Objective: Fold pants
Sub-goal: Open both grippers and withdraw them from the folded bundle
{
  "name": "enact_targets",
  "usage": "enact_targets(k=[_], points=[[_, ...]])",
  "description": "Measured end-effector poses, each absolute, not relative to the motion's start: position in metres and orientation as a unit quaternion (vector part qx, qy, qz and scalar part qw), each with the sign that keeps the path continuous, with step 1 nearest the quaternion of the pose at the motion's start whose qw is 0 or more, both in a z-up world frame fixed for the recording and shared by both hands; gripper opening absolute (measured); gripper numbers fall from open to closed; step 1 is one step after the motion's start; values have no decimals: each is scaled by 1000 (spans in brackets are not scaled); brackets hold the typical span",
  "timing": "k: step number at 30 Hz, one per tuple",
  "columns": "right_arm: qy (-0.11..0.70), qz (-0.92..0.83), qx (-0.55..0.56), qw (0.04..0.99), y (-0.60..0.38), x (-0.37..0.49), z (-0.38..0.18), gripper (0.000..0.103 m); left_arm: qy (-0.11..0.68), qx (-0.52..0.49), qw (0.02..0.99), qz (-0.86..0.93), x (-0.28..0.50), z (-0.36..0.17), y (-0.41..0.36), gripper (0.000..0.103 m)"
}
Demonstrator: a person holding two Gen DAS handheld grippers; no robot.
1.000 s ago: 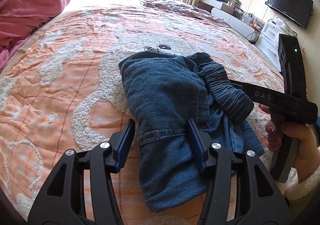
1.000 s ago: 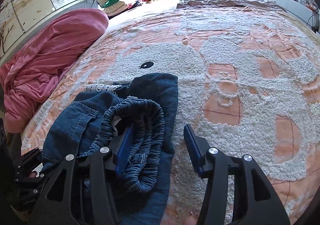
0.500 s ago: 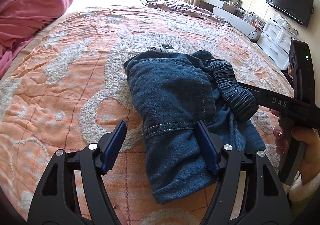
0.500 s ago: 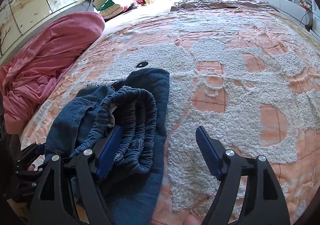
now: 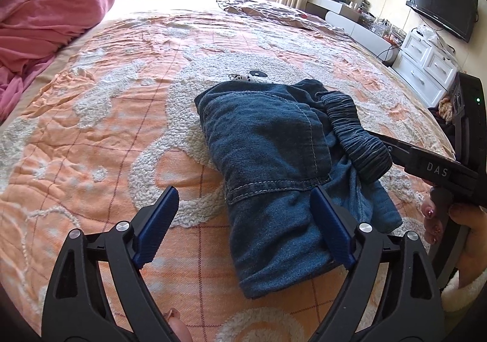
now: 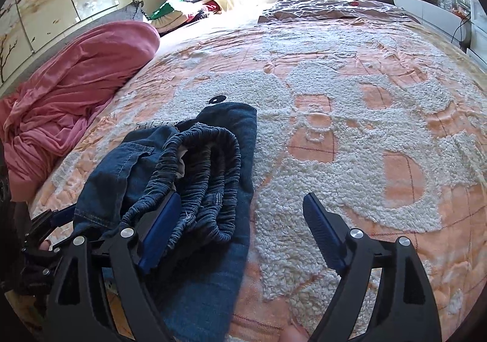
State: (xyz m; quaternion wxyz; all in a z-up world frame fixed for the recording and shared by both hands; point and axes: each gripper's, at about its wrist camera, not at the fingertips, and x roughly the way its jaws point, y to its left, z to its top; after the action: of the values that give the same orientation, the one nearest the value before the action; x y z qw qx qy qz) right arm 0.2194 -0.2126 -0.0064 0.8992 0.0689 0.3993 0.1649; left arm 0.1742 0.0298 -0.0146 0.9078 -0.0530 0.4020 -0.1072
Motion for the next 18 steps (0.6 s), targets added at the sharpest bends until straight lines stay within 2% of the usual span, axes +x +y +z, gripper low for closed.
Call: enact_targets(k=[9,18], points=[[395,159,74,902,-218,207,-1,86,394,-51,912,-100,168,-8,34,92],[386,161,79,905,-224,193,9,90,386,-50,917,-89,156,1,38,93]])
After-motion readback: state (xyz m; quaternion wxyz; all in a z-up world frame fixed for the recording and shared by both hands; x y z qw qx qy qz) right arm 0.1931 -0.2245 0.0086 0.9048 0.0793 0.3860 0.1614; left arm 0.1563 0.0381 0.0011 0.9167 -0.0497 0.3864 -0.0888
